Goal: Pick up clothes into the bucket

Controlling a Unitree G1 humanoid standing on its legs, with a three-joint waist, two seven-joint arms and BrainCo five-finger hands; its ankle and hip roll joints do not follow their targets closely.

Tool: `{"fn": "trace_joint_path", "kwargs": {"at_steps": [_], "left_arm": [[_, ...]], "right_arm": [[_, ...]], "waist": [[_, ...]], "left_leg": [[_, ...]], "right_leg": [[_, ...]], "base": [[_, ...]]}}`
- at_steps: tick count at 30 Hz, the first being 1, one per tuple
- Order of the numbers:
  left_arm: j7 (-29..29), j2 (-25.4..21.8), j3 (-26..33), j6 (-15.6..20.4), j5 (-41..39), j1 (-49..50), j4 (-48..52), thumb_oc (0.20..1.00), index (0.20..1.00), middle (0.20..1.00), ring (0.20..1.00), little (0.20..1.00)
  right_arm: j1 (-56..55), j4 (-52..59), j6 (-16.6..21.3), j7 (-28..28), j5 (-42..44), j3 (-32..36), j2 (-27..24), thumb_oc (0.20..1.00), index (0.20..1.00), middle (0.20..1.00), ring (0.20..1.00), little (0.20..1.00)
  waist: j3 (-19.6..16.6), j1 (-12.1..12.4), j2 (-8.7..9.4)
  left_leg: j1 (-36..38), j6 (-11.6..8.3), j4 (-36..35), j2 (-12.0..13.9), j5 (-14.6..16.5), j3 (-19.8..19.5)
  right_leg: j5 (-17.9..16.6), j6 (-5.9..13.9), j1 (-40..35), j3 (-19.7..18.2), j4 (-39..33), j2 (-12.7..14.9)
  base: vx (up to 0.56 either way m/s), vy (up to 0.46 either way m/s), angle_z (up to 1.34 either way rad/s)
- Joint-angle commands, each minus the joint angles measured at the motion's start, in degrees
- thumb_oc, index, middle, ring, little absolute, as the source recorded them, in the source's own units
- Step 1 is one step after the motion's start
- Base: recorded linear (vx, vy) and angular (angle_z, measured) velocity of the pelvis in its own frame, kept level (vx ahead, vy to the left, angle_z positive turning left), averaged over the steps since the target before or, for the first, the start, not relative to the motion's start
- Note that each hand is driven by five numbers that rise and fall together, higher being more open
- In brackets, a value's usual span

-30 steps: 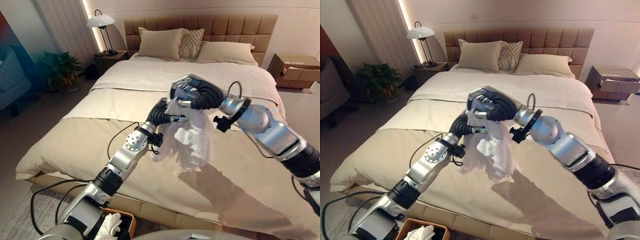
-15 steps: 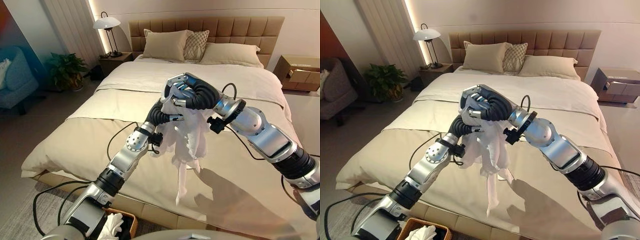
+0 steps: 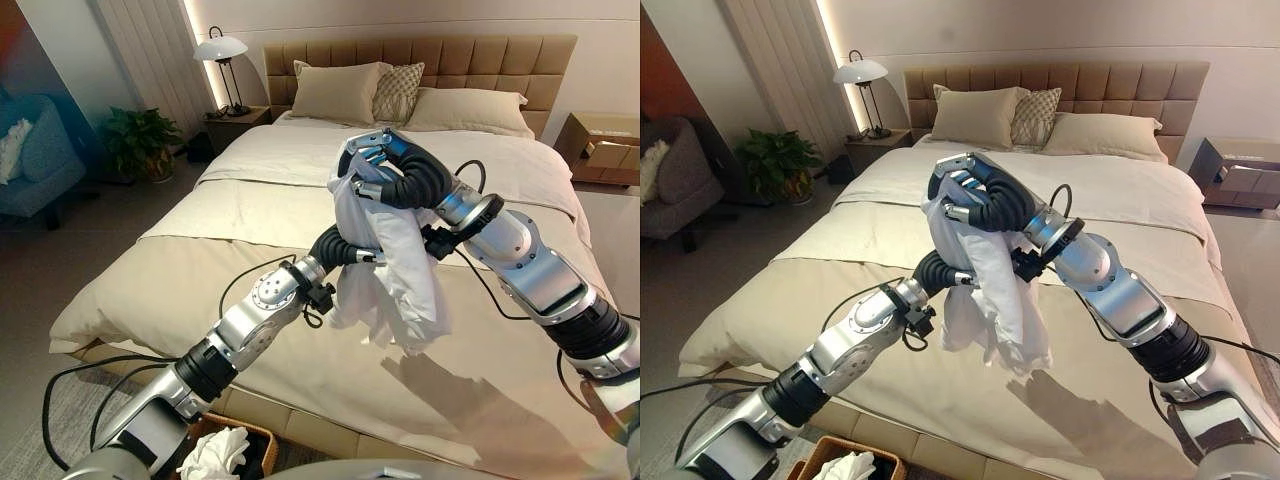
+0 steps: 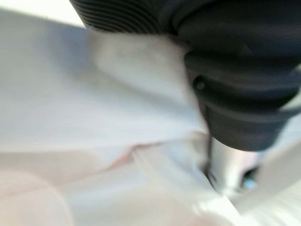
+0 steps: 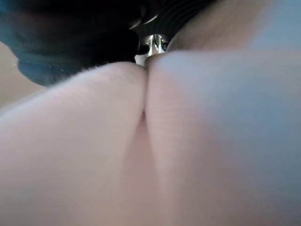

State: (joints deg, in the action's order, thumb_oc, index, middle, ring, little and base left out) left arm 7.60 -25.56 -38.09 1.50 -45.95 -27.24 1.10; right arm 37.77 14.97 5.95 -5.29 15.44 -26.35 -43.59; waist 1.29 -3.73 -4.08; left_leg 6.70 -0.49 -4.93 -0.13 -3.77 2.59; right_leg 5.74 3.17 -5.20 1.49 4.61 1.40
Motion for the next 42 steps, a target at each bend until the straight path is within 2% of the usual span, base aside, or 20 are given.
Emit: {"fn": "trace_joint_path", "kwargs": {"at_steps": [1,15,16,17,22,24,25,26,27,28,30,32,34,35,36,37,38,39,41,42], "left_arm": [[3.54,-0.17,-4.99,0.52,-2.83,-4.04,0.44,0.2,0.2,0.2,0.2,0.2],[2.99,1.72,-1.55,-0.06,-5.47,0.57,-0.03,0.2,0.2,0.2,0.2,0.2],[2.89,1.77,-0.99,-0.07,-6.07,1.3,0.15,0.2,0.2,0.2,0.2,0.2],[2.98,1.65,-0.7,-0.12,-6.23,2.15,0.41,0.2,0.2,0.2,0.2,0.2],[2.98,-1.07,3.57,0.39,-5.64,6.79,2.65,0.2,0.2,0.2,0.2,0.2],[3.09,-3.79,8.49,0.89,-5.67,11.82,4.42,0.2,0.2,0.2,0.2,0.2],[3.09,-3.87,8.52,0.85,-5.67,11.95,4.53,0.2,0.2,0.2,0.2,0.2],[3.4,-5.72,12.65,1.07,-5.44,16.14,4.74,0.2,0.2,0.2,0.2,0.2],[3.4,-5.79,12.7,1.03,-5.44,16.31,4.86,0.2,0.2,0.2,0.2,0.2],[3.54,-6.86,15.39,1.28,-4.97,18.91,4.87,0.2,0.2,0.2,0.2,0.2],[3.66,-8.78,23.68,1.69,-4.42,26.01,3.77,0.2,0.2,0.2,0.2,0.2],[3.78,-8.96,26.22,1.74,-4.18,28.14,3.17,0.2,0.2,0.2,0.2,0.2],[3.51,-8.47,34.36,2.3,-3.16,33.92,0.07,0.2,0.2,0.2,0.2,0.2],[3.53,-8.49,34.42,2.29,-3.14,34.04,0.12,0.2,0.2,0.2,0.2,0.2],[2.71,-7.43,39.1,2.83,-1.78,36.3,-2.69,0.2,0.2,0.2,0.2,0.2],[2.74,-7.45,39.12,2.84,-1.75,36.37,-2.68,0.2,0.2,0.2,0.2,0.2],[1.88,-6.4,43.66,3.72,-1.11,37.88,-4.44,0.2,0.2,0.2,0.2,0.2],[1.88,-6.43,43.68,3.71,-1.1,37.95,-4.4,0.2,0.2,0.2,0.2,0.2],[0.41,-5.08,47.87,4.69,-0.22,38.75,-5.84,0.2,0.2,0.2,0.2,0.2],[-0.77,-4.29,51.94,5.77,0.87,39.26,-5.88,0.2,0.2,0.2,0.2,0.2]], "right_arm": [[1.71,2.02,4.95,3.52,3.69,5.43,2.53,0.2,0.2,0.2,0.2,0.2],[-0.97,1.84,4.62,3.93,0.43,8.17,4.15,0.2,0.2,0.2,0.2,0.2],[-1.3,1.75,4.49,4.09,0.03,8.41,4.14,0.699,0.699,0.699,0.699,0.699],[-1.83,1.7,4.28,4.36,-0.49,8.88,4.13,1.0,1.0,1.0,1.0,1.0],[-4.85,-0.05,3.73,5.66,-3.68,12.65,3.06,1.0,1.0,1.0,1.0,1.0],[-7.76,-2.9,3.51,7.27,-4.82,16.24,2.29,1.0,1.0,1.0,1.0,1.0],[-7.81,-2.89,3.53,7.28,-4.82,16.23,2.34,1.0,1.0,1.0,1.0,1.0],[-10.4,-5.22,3.37,8.07,-4.98,19.06,1.8,1.0,1.0,1.0,1.0,1.0],[-10.49,-5.2,3.39,8.06,-4.98,19.05,1.86,1.0,1.0,1.0,1.0,1.0],[-12.01,-6.45,3.26,8.25,-5.29,20.54,1.48,1.0,1.0,1.0,1.0,1.0],[-17.0,-9.3,2.98,8.11,-5.43,24.83,1.35,1.0,1.0,1.0,1.0,1.0],[-18.73,-10.06,2.74,7.81,-5.46,25.92,1.59,1.0,1.0,1.0,1.0,1.0],[-23.95,-12.68,2.14,7.16,-6.5,29.59,2.27,1.0,1.0,1.0,1.0,1.0],[-24.0,-12.63,2.13,7.14,-6.52,29.57,2.32,1.0,1.0,1.0,1.0,1.0],[-27.03,-14.62,1.83,6.96,-7.33,31.77,3.38,1.0,1.0,1.0,1.0,1.0],[-27.11,-14.57,1.84,6.95,-7.35,31.78,3.43,1.0,1.0,1.0,1.0,1.0],[-29.93,-16.12,1.51,6.55,-8.01,33.56,4.91,1.0,1.0,1.0,1.0,1.0],[-30.02,-16.03,1.48,6.53,-8.02,33.59,4.97,1.0,1.0,1.0,1.0,1.0],[-32.68,-18.13,1.08,6.5,-8.22,34.76,7.06,1.0,1.0,1.0,1.0,1.0],[-35.33,-20.67,0.58,6.09,-8.59,35.75,8.74,1.0,1.0,1.0,1.0,1.0]], "waist": [[-3.38,0.99,3.31],[-3.04,1.5,3.61],[-3.01,1.57,3.59],[-3.06,1.6,3.56],[-2.95,2.18,3.64],[-2.73,2.81,3.73],[-2.78,2.77,3.76],[-2.66,3.23,3.78],[-2.73,3.19,3.82],[-2.69,3.38,3.81],[-2.48,4.3,3.78],[-2.49,4.45,3.83],[-2.2,5.26,3.83],[-2.24,5.2,3.85],[-1.95,5.72,3.85],[-1.98,5.67,3.88],[-1.57,6.22,3.92],[-1.6,6.15,3.97],[-1.25,6.49,3.99],[-0.71,6.98,4.03]], "left_leg": [[-0.58,1.5,4.18,-2.34,5.64,-1.11],[-0.92,1.79,4.45,-2.6,5.79,-1.38],[-0.93,1.83,4.49,-2.64,5.82,-1.36],[-0.95,1.86,4.45,-2.65,5.83,-1.37],[-1.05,1.9,4.52,-2.71,5.83,-1.61],[-1.11,1.91,4.47,-2.76,5.76,-1.86],[-1.1,1.9,4.47,-2.76,5.77,-1.87],[-1.15,1.87,4.34,-2.73,5.7,-2.01],[-1.12,1.87,4.32,-2.73,5.7,-2.02],[-1.14,1.83,4.3,-2.75,5.66,-2.15],[-1.12,1.78,4.17,-2.78,5.55,-2.51],[-1.09,1.77,4.18,-2.79,5.53,-2.68],[-1.35,1.81,4.47,-2.84,5.47,-3.21],[-1.35,1.81,4.49,-2.84,5.49,-3.23],[-1.56,1.83,4.63,-2.87,5.42,-3.63],[-1.57,1.83,4.66,-2.88,5.44,-3.67],[-1.86,1.84,4.83,-2.96,5.34,-4.09],[-1.88,1.84,4.86,-2.98,5.35,-4.16],[-2.15,1.84,5.0,-3.1,5.27,-4.62],[-2.61,1.8,5.26,-3.24,5.19,-5.22]], "right_leg": [[-6.19,3.82,1.99,1.49,-2.65,4.13],[-6.12,3.71,2.35,1.63,-2.44,4.36],[-6.12,3.71,2.36,1.64,-2.38,4.39],[-6.1,3.7,2.31,1.68,-2.48,4.41],[-6.13,3.7,2.17,1.85,-2.7,4.47],[-6.15,3.69,2.14,2.02,-2.84,4.5],[-6.14,3.69,2.12,2.02,-2.84,4.51],[-6.16,3.68,2.03,2.21,-2.98,4.55],[-6.15,3.68,2.0,2.22,-3.0,4.55],[-6.16,3.67,1.94,2.33,-3.11,4.58],[-6.2,3.56,1.73,2.64,-3.4,4.62],[-6.17,3.54,1.6,2.83,-3.48,4.63],[-6.06,3.43,1.51,3.24,-3.59,4.69],[-6.05,3.43,1.49,3.27,-3.59,4.69],[-5.99,3.44,1.52,3.58,-3.52,4.78],[-5.96,3.44,1.5,3.62,-3.51,4.79],[-5.9,3.41,1.48,4.03,-3.43,4.86],[-5.88,3.41,1.45,4.1,-3.43,4.88],[-5.71,3.36,1.5,4.56,-3.27,4.93],[-5.6,3.28,1.66,5.06,-3.04,5.0]], "base": [[0.01,0.01,0.04],[0.0,0.002,0.02],[0.0,0.0,0.0],[0.0,0.0,0.0],[0.0,0.0,0.0],[0.0,0.0,0.0],[0.0,0.0,0.0],[0.0,0.0,0.0],[0.0,0.0,0.0],[0.0,0.0,0.0],[0.01,-0.005,0.06],[0.01,-0.005,0.08],[0.0,-0.005,0.09],[0.01,0.003,0.12],[0.0,0.004,0.09],[0.0,0.005,0.14],[0.0,0.0,0.1],[-0.01,0.005,0.12],[-0.01,0.013,0.17],[-0.01,0.011,0.25]]}}
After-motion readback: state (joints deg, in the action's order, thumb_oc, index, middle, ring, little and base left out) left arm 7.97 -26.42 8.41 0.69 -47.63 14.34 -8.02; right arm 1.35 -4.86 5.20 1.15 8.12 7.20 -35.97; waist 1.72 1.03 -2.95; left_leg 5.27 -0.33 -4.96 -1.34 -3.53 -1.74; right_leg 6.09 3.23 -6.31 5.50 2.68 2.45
